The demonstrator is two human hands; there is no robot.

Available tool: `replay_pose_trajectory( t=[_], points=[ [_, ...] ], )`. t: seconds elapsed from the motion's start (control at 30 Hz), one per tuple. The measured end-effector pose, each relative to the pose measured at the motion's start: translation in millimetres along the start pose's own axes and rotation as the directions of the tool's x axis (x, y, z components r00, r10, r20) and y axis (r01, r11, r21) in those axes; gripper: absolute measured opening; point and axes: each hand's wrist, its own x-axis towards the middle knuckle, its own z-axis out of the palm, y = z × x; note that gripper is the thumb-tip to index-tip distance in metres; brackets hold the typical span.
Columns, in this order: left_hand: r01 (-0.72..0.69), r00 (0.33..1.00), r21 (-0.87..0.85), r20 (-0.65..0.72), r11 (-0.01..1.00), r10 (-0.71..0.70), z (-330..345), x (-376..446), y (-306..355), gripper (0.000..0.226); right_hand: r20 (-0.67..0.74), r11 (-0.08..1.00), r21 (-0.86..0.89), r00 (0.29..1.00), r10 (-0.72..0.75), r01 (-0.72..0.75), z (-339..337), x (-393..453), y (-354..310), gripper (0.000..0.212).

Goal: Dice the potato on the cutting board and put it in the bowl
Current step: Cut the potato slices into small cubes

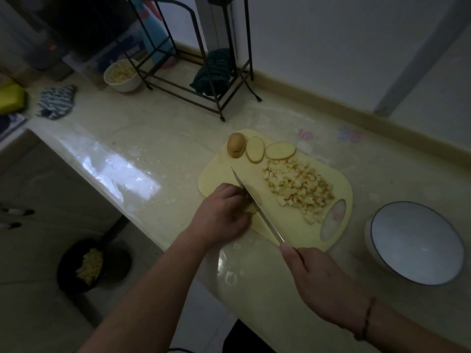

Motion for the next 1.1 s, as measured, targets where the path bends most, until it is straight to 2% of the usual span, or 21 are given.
replay_pose_trajectory(
  t=[0.27, 0.43, 0.63, 0.73, 0.9, 1.0, 1.1],
  points=[
    [0.0, 1.0, -0.013, 0.017, 1.0, 0.0, -0.1, 2.1, -5.8, 0.03, -0.007, 0.999, -0.01, 0.999, -0.05, 0.05, 8.6, 34.2, -10.3, 0.058],
    [-0.001, 1.0, -0.031, -0.007, 1.0, 0.001, 1.8, -1.3, -7.6, 0.03, 0.092, 0.967, 0.23, 0.992, 0.092, -0.111, -12.0, 40.3, 4.9, 0.059],
    [0.007, 1.0, -0.02, -0.023, 1.0, -0.007, 4.3, -5.9, -5.1, 0.03, 0.148, 0.946, 0.277, 0.98, 0.134, -0.171, -11.4, 39.2, 6.8, 0.058],
    [0.005, 1.0, -0.016, -0.019, 1.0, -0.006, 5.1, -8.3, -5.3, 0.03, 0.218, 0.893, 0.371, 0.959, 0.184, -0.255, -15.0, 36.8, 4.9, 0.057],
    [0.04, 0.999, -0.023, -0.033, 0.999, -0.041, 7.3, -9.1, -3.7, 0.032, 0.13, 0.941, 0.291, 0.981, 0.143, -0.175, -11.6, 37.0, 2.8, 0.058],
    [0.031, 0.999, -0.029, -0.041, 0.999, -0.032, 7.0, -10.7, -3.4, 0.031, 0.175, 0.914, 0.337, 0.969, 0.175, -0.226, -13.5, 36.0, 0.3, 0.058],
    [0.054, 0.997, -0.021, -0.057, 0.998, -0.055, 7.2, -10.1, -1.5, 0.032, 0.152, 0.938, 0.287, 0.976, 0.157, -0.196, -14.1, 34.2, -2.5, 0.057]
  ],
)
